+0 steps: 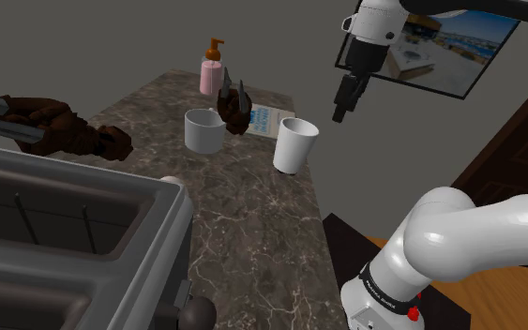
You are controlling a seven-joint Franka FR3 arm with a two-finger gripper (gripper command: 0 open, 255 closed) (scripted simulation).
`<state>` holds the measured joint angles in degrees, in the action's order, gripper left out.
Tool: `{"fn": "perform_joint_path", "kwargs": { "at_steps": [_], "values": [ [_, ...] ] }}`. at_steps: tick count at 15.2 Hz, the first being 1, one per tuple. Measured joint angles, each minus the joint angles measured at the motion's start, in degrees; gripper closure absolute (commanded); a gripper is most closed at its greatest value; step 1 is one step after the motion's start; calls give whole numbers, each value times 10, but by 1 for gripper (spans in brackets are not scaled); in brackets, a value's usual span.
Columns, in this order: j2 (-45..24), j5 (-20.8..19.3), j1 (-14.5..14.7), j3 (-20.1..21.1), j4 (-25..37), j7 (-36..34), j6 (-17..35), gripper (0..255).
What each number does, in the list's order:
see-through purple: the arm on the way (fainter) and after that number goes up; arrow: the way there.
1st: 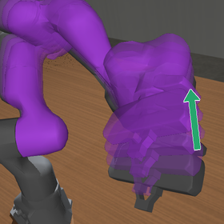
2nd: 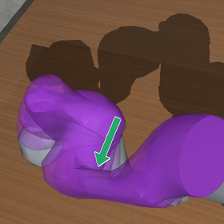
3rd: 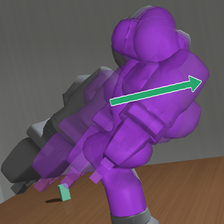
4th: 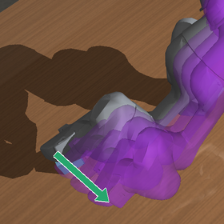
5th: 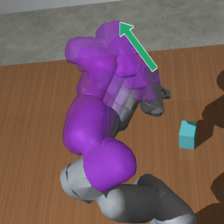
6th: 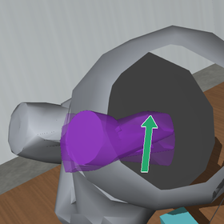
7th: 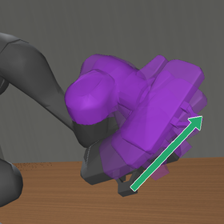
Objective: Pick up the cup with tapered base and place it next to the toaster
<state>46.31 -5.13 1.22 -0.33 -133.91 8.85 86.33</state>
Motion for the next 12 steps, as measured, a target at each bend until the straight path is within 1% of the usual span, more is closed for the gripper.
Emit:
{"fn": "perform_joint_path", "kwargs": {
  "at_steps": [3,8,12],
  "values": [
    [-2,10,4,12,-4,-15,11,0],
    [-20,49,21,62,-27,-77,75,0],
    [-54,74,32,104,-20,-126,122,0]
  ]
}}
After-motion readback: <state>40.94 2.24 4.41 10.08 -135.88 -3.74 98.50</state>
